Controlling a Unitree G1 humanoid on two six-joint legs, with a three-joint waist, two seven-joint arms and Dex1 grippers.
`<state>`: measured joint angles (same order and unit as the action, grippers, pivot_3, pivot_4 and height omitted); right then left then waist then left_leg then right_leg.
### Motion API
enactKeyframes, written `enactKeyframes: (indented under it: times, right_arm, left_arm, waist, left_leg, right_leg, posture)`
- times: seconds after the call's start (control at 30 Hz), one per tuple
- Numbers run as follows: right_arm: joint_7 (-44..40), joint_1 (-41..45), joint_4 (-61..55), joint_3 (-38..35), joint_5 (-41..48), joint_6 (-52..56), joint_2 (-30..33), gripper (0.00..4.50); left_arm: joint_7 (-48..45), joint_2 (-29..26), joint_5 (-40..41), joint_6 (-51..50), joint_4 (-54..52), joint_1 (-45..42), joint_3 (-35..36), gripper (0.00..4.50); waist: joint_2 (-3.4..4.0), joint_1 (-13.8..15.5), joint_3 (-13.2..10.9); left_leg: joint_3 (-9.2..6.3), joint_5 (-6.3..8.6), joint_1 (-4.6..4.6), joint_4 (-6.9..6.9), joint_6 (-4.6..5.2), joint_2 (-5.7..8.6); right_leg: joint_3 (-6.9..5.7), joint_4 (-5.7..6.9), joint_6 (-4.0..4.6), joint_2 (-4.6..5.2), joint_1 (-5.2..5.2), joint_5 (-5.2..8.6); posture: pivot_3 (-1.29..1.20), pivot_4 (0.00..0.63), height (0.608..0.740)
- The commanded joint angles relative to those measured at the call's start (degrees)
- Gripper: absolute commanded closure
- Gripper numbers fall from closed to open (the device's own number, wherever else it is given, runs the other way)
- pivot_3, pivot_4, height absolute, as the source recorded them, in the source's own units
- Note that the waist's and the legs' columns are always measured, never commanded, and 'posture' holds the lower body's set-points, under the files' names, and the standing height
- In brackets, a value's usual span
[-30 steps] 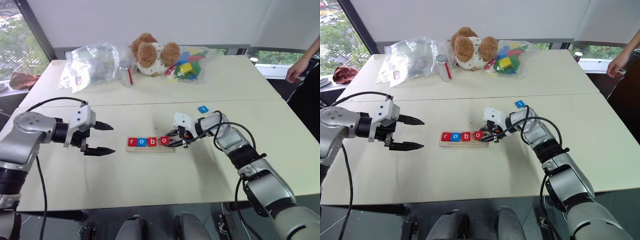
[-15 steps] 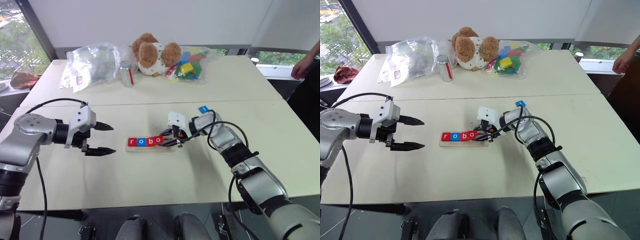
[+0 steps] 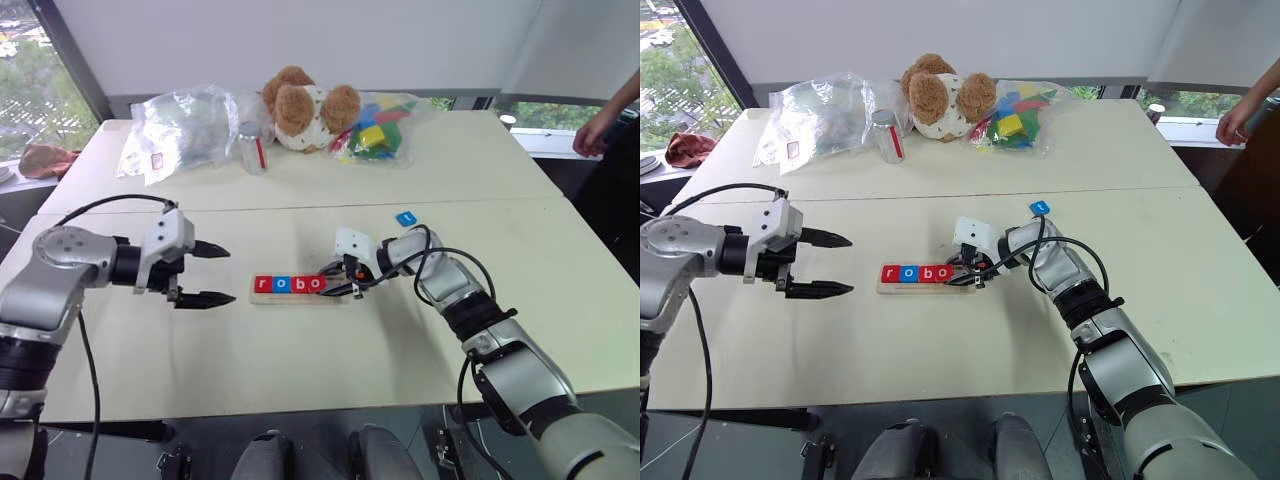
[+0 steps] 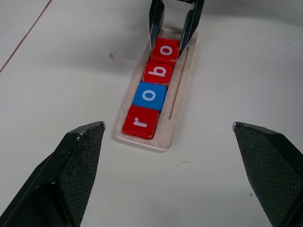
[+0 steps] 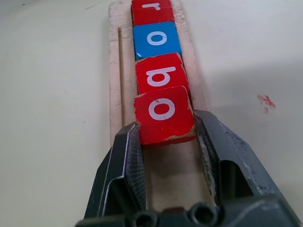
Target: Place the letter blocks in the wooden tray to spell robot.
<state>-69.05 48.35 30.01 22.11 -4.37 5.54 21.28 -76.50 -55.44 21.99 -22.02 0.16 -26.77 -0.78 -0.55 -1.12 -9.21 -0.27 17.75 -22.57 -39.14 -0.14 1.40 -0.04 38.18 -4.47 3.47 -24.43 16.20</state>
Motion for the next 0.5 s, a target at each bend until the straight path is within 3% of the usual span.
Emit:
enactKeyframes:
  times: [0.03,0.5]
  right_arm:
    - [0.85,0.88,-0.65,-0.53,-0.12,0.08,-0.50,3.37]
    - [0.74,-1.26,-6.67,-0.95,1.91,4.62,-0.32,3.37]
  left_arm:
    - [0.23,0.10,0.44,0.71,-0.11,-0.95,1.78,0.00]
    - [0.52,0.97,-0.37,2.27,1.69,-1.82,1.20,0.00]
  waist:
    - [0.00,0.01,0.00]
    - [0.00,0.02,0.00]
  left_leg:
    - [0.00,0.00,0.00,0.00,0.00,0.00]
    - [-0.01,0.01,0.00,0.00,0.01,0.00]
  right_leg:
    - [0.00,0.00,0.00,0.00,0.00,0.00]
    - [0.00,0.00,0.00,0.00,0.00,0.00]
  posture:
    - [0.00,0.150,0.740]
    - [0.00,0.150,0.740]
